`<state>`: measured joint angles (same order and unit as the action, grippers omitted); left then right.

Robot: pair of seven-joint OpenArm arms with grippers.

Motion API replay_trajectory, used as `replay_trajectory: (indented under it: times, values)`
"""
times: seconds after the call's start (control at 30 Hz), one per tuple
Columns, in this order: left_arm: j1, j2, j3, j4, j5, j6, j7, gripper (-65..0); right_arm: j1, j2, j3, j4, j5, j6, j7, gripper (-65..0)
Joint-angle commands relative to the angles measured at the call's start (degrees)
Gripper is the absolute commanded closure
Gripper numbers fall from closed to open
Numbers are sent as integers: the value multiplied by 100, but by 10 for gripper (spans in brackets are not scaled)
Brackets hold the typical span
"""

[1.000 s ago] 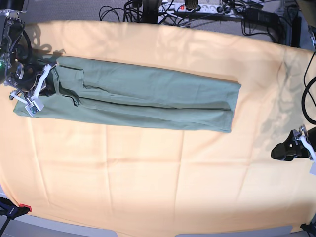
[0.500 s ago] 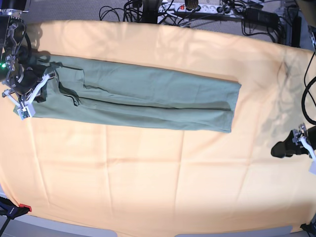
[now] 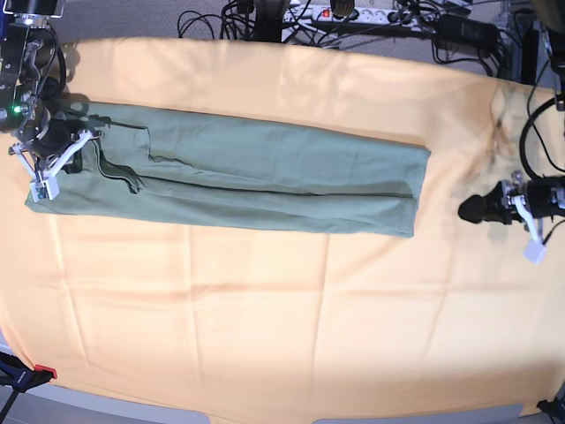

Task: Fold the T-shirt properly
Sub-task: 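Move the left gripper back and grasp the shirt's other end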

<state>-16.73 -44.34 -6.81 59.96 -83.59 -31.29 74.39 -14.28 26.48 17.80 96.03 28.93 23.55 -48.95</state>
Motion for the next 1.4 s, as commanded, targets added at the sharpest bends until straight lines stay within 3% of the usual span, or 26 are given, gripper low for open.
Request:
replay_trajectory:
  times: [0.0,0.37,0.63,0.9,1.0,1.37]
  values:
    - [-59,-52,-61,76,-141,-15,-68,-375,37,85,31,33,-4,2,42,0]
    - [76,811,-50,76,-141,-105,-101,-375,33,85,31,35,-9,2,31,0]
    - [83,1119,391,76,-52,-109,-149,-375,68,85,31,35,-7,2,33,0]
    - [83,1182,494,76,-141,-149,-101,-375,66,85,31,33,-7,2,33,0]
    - [37,1156,492,79,-141,-396,70,-375,66,85,31,35,-7,4,33,0]
    - [-334,874,487,79,42,-186,-251,-375,68,101,31,35,-31,2,31,0]
